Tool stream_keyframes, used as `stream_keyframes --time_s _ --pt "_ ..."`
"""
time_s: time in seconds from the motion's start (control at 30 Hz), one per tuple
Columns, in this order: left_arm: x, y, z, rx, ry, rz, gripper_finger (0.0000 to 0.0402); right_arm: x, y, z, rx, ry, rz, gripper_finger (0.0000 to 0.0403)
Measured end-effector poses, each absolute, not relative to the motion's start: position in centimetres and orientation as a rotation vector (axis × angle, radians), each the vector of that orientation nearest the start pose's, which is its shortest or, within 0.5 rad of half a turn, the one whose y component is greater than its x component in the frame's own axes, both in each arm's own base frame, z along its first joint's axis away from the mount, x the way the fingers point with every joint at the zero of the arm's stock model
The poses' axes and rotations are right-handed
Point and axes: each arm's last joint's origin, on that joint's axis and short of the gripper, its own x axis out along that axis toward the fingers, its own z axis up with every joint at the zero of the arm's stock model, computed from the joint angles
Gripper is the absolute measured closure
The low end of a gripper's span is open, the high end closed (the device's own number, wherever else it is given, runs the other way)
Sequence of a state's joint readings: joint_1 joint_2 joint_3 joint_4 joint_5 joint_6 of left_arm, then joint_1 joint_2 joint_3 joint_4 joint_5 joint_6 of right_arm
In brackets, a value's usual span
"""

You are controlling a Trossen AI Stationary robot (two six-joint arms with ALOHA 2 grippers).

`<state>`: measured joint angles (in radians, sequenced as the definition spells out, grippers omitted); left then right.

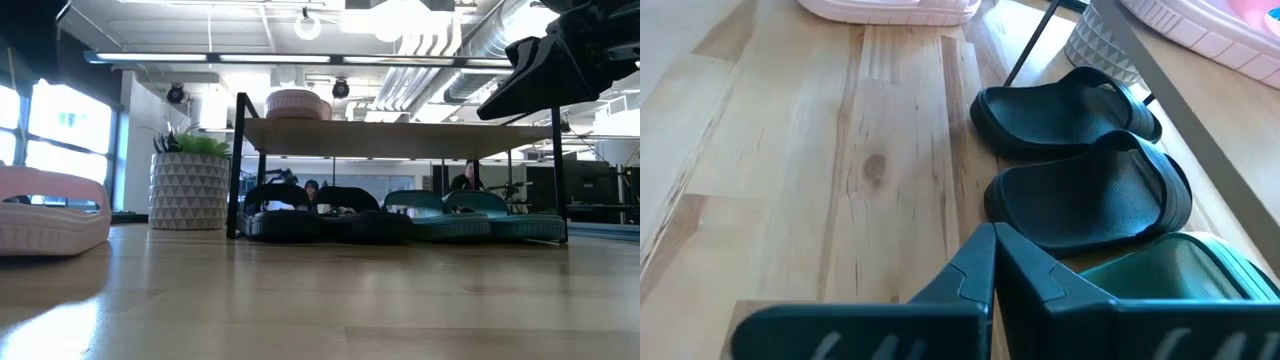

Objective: Pick and place slides into the shelf
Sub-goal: Put the pink slipper on the shelf

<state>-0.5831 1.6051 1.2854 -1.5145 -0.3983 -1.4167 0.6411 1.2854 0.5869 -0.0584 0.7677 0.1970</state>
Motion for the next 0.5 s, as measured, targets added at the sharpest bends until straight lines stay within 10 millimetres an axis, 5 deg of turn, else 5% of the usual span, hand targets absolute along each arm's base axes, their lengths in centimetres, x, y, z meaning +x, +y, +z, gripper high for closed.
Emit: stream_keyframes --time_s 0.27,0.5 --pt "22.4 -13.5 22.1 -0.364 1.229 0.86 0.0224 20.1 12.5 18.4 -0.303 0.559 -0.187 0.0403" --pt "22.2 -13.4 21.4 -0.413 1.209 0.912 0.0224 20.1 12.5 18.4 -0.305 0.557 -0.192 0.0403"
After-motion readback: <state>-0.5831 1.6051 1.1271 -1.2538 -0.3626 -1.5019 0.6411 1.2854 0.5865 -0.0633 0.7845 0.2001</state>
